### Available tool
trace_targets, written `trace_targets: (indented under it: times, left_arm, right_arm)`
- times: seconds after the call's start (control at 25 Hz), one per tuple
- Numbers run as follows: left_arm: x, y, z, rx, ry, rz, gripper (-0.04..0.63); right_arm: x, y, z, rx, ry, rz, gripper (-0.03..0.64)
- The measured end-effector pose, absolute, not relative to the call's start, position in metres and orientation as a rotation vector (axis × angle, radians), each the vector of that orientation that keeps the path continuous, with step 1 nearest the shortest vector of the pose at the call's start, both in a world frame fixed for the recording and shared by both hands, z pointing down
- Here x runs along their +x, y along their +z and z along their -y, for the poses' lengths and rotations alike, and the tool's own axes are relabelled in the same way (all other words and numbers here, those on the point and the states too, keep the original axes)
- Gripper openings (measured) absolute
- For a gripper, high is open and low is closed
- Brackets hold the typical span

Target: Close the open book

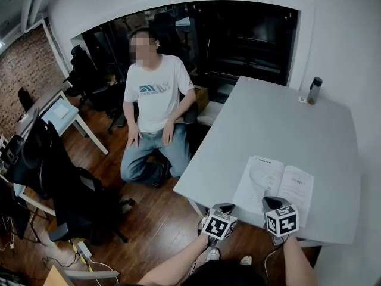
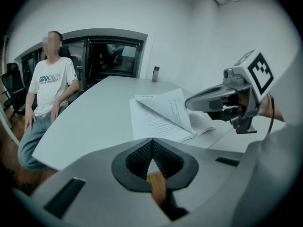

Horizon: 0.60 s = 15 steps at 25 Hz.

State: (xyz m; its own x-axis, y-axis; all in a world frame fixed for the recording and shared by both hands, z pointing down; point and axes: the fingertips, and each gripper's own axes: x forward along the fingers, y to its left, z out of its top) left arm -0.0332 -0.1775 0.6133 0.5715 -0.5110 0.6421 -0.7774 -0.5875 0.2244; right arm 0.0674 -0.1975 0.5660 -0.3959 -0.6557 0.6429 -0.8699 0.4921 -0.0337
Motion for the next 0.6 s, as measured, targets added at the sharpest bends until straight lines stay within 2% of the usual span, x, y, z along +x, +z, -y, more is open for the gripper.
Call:
trace_targets:
  times: [0.44,0.6]
  left_arm:
    - [0.049,0.605,0.180,2.412,0.731,0.914,0.005]
    - [0.078,0.601,0.174,2.456,0.748,0.854,0.005]
  right_arm:
    - [0.199,0.562,0.148,1.598,0.634,2.019,0.008]
    - [0.224,0.567,0.122,1.655,0.678,1.966,0.008]
